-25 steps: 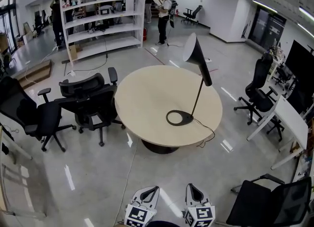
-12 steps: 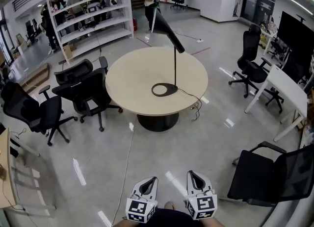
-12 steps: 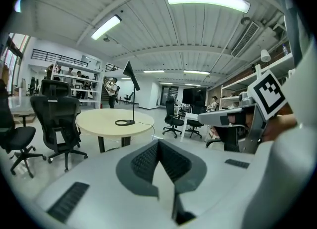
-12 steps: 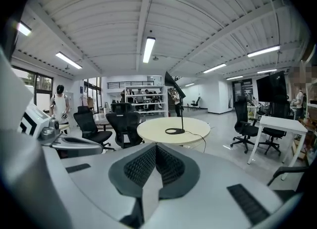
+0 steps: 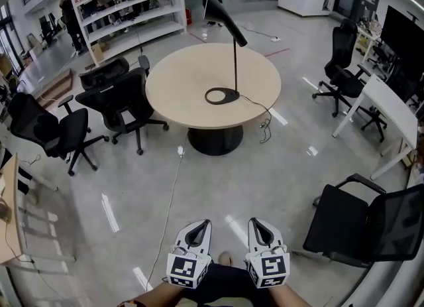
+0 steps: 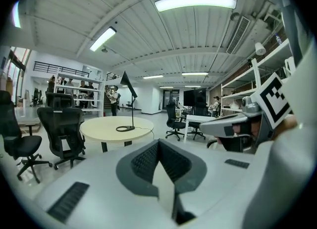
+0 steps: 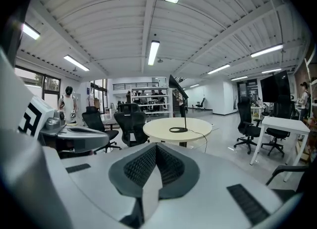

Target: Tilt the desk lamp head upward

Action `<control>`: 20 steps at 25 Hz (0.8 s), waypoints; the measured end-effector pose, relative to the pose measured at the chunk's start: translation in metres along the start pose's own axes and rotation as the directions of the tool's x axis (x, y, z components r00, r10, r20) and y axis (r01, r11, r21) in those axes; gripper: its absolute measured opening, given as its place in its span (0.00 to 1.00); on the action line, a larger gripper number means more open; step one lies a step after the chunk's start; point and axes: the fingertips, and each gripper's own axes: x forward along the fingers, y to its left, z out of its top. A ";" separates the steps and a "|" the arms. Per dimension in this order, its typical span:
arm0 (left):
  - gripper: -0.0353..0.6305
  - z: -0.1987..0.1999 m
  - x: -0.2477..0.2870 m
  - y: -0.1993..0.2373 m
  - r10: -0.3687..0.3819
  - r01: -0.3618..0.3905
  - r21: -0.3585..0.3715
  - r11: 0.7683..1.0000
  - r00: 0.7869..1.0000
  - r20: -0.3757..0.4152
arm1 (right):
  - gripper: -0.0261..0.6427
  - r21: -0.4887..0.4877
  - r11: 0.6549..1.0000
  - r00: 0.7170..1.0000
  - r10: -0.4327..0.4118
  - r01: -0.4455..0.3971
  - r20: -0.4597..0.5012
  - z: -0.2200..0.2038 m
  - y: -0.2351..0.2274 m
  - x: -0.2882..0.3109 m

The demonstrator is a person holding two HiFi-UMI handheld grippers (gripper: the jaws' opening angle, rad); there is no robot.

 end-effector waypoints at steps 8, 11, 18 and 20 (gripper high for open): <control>0.12 -0.003 -0.012 -0.006 0.006 -0.006 0.021 1.000 1.000 0.002 | 0.05 0.010 1.000 1.000 0.002 -0.002 0.006 -0.005 0.003 -0.009; 0.12 0.000 -0.013 -0.006 0.004 -0.004 0.035 0.999 1.000 0.008 | 0.05 0.015 1.000 1.000 -0.005 0.005 0.013 -0.005 0.001 -0.010; 0.12 0.006 -0.021 -0.005 0.013 -0.014 0.052 0.999 1.000 0.021 | 0.05 0.016 1.000 0.999 -0.004 0.003 0.034 0.001 0.006 -0.010; 0.12 0.006 -0.025 -0.004 0.017 -0.018 0.053 0.998 1.000 0.022 | 0.05 0.014 1.000 0.999 0.001 -0.001 0.037 0.003 0.010 -0.011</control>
